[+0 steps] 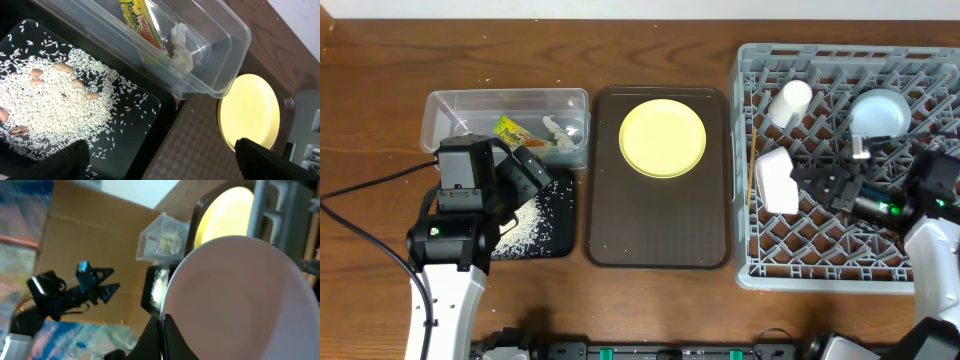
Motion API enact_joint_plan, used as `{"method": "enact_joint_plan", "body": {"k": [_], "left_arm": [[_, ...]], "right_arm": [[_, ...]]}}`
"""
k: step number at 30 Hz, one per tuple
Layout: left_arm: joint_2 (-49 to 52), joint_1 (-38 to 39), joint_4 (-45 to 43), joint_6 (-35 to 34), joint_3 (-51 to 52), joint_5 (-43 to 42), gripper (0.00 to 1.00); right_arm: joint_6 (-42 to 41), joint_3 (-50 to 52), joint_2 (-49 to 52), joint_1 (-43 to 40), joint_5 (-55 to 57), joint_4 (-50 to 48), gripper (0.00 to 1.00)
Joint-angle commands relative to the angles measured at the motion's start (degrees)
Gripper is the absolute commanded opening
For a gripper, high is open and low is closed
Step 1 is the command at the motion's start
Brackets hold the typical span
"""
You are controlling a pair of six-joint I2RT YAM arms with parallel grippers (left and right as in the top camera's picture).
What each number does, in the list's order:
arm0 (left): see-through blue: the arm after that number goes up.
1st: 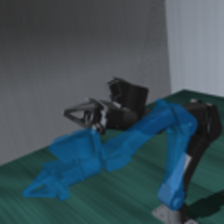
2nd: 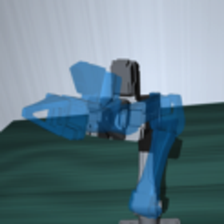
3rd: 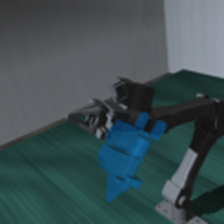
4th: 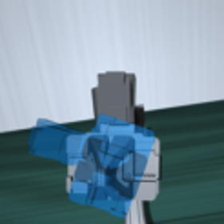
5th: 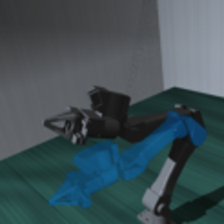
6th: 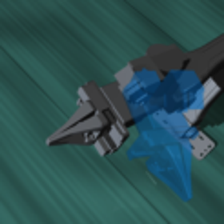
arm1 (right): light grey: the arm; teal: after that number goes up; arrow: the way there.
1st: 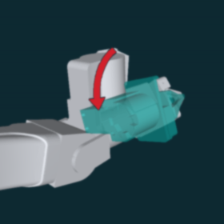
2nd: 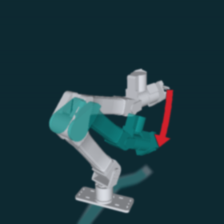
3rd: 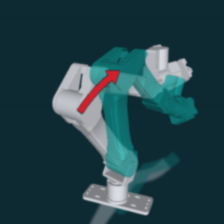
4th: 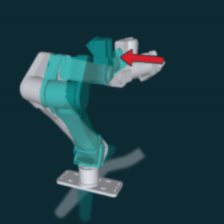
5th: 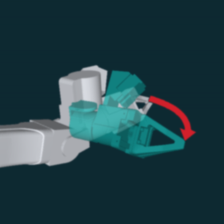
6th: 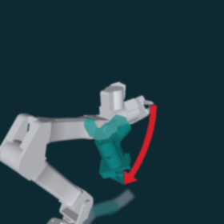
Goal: Sort waste into correct bins and load items into the dishwasher rack
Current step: 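Carry the pink bowl with the right gripper and set it in the rack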
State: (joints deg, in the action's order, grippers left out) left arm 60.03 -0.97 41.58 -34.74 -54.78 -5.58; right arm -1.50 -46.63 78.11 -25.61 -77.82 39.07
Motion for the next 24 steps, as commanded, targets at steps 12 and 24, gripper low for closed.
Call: {"method": "enact_joint_plan", "body": {"k": [12, 24], "left_arm": [[0.2, -0.2, 0.0, -0.1, -0.8, 0.5, 0.95], [0.2, -0.2, 0.0, -0.1, -0.8, 0.5, 0.95]], "right_arm": [[1.3, 1.7, -0.3, -7.1, 4.4, 0.4, 0.11], [1.4, 1.7, -0.3, -10.7, 11.5, 0.8, 0.16]]}}
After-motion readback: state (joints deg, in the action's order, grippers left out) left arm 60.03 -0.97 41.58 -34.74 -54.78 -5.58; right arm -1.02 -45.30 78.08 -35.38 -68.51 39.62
